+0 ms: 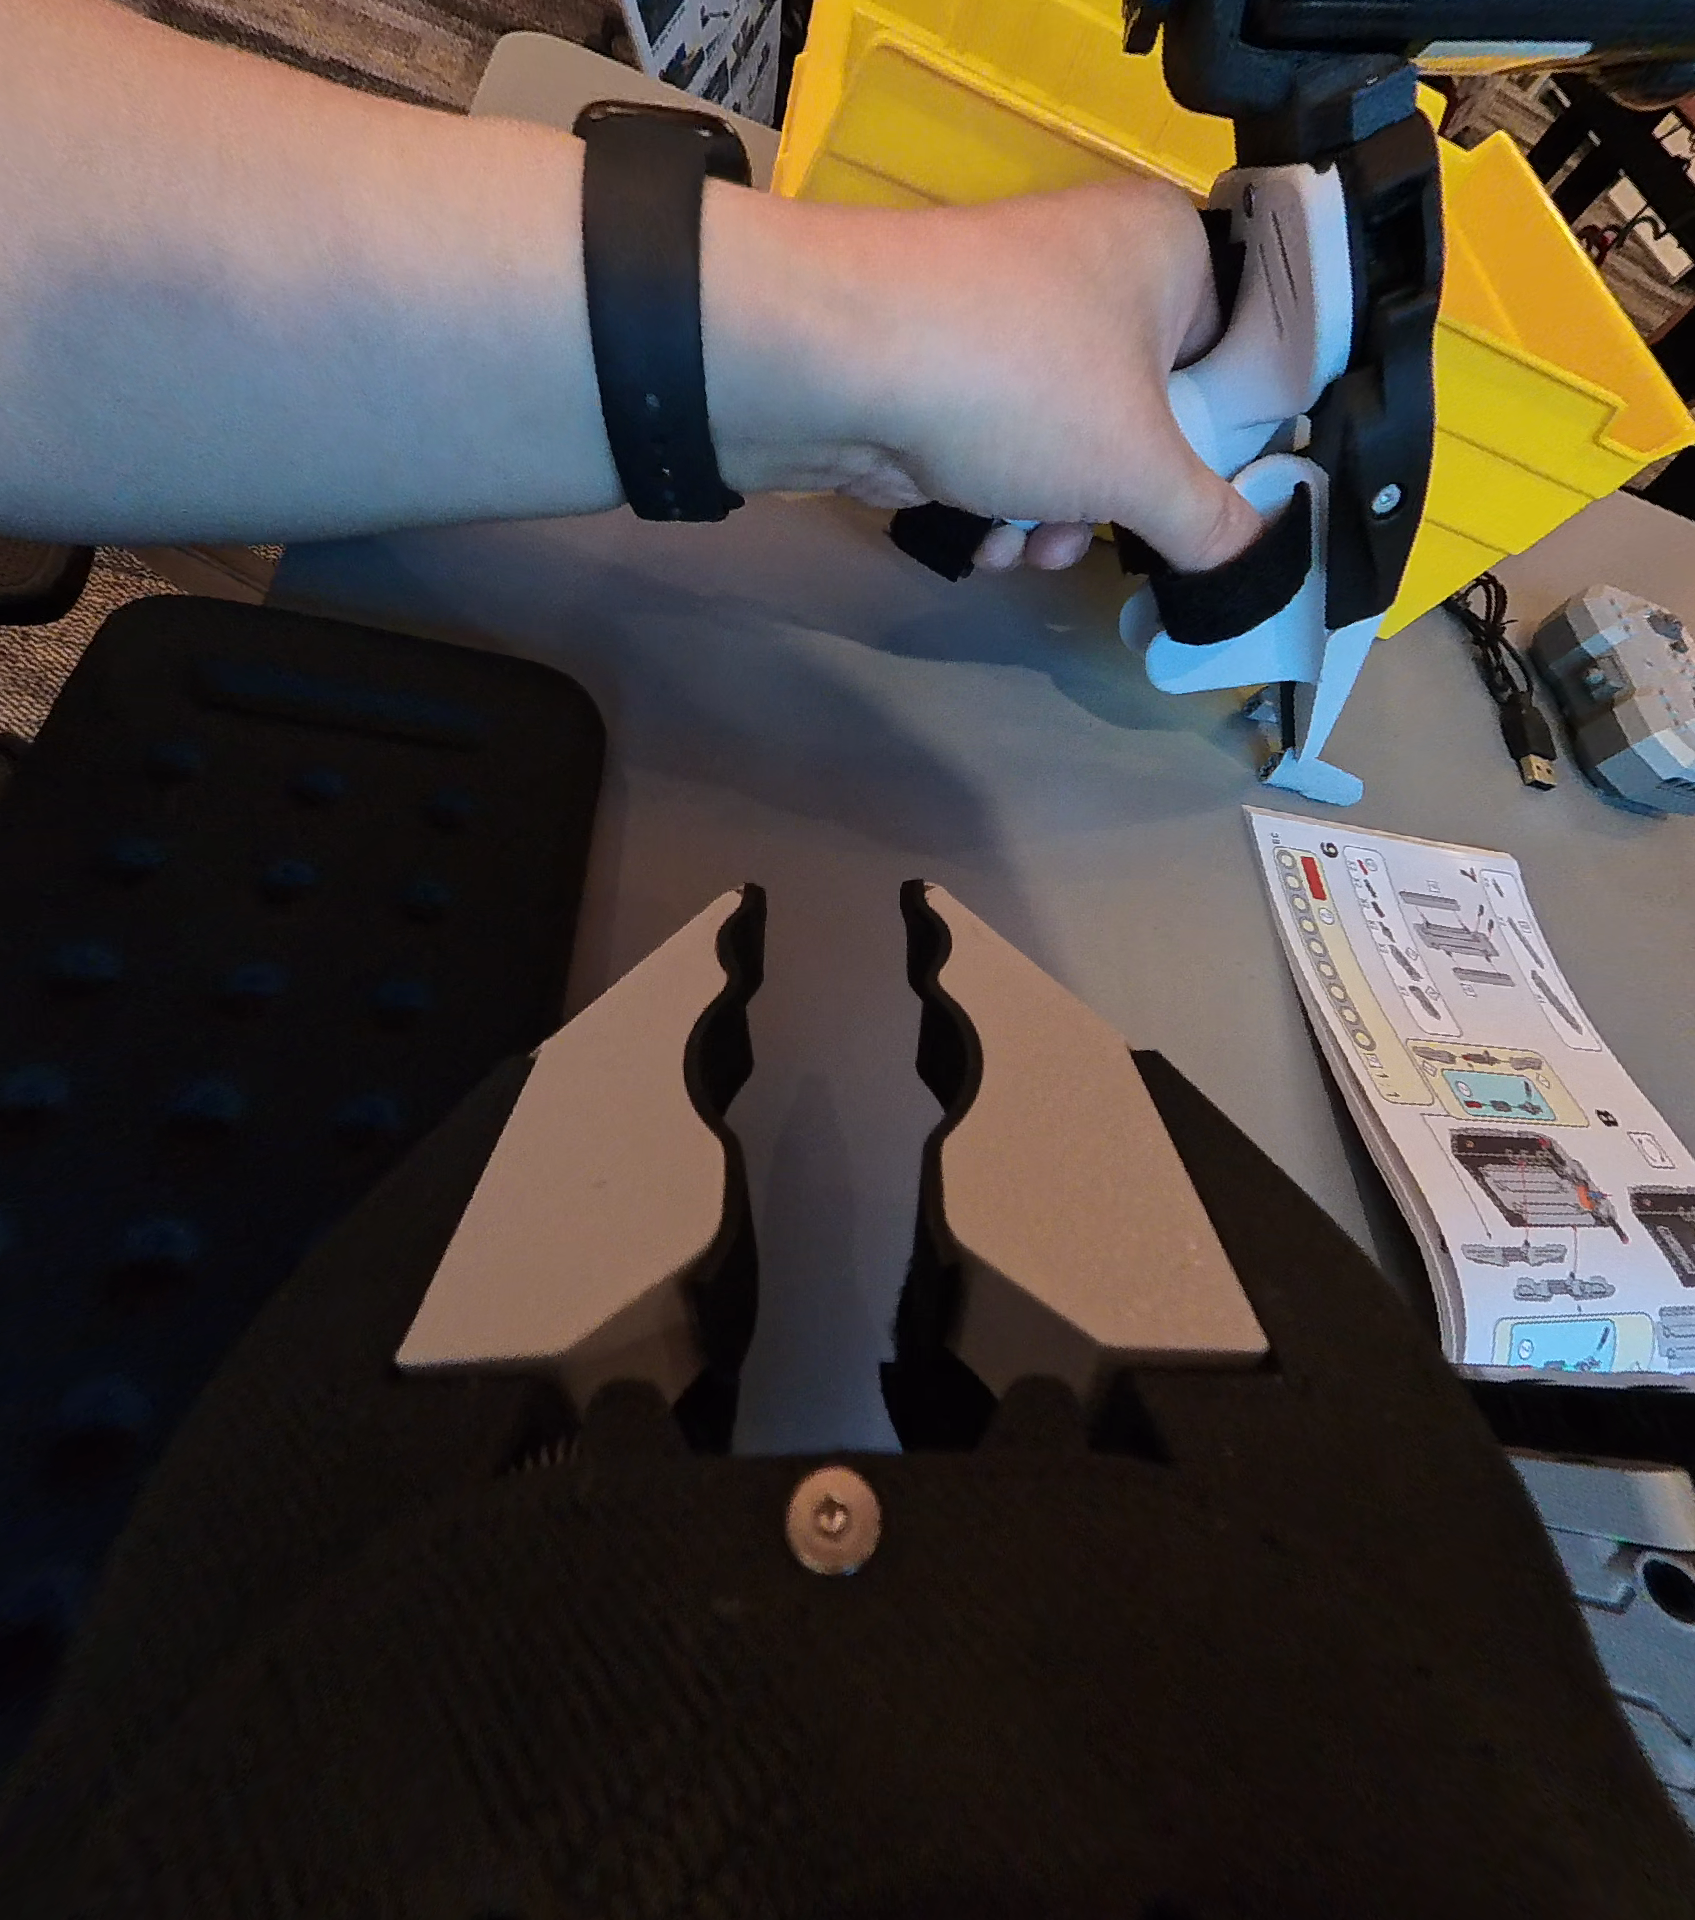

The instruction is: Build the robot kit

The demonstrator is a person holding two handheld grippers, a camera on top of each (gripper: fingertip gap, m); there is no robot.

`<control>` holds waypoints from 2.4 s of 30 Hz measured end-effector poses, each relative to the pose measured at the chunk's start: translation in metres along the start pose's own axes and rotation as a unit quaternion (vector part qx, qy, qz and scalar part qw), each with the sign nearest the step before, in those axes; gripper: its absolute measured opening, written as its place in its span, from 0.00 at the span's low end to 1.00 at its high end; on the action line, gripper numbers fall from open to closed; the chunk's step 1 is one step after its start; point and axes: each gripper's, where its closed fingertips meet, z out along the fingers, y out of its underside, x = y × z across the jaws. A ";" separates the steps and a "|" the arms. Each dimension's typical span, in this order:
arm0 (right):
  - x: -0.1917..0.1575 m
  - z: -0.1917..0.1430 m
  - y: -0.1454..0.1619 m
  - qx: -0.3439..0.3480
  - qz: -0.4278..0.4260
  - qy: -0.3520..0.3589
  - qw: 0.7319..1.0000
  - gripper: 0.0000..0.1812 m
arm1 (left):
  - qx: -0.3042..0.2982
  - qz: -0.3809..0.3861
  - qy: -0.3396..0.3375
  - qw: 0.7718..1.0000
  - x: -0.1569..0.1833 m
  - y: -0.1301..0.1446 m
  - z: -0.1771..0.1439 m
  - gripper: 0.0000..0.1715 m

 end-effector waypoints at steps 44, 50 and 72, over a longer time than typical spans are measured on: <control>-0.006 0.001 0.003 -0.012 -0.029 -0.008 0.999 0.14 | -0.029 0.093 -0.081 0.992 -0.001 0.004 0.011 0.03; -0.008 0.002 0.005 -0.018 -0.034 -0.011 0.999 0.14 | -0.025 0.093 -0.106 0.990 -0.006 0.004 0.009 0.03; -0.009 0.003 0.007 -0.022 -0.035 -0.013 0.999 0.14 | 0.093 0.161 -0.074 0.980 0.029 -0.005 -0.046 0.09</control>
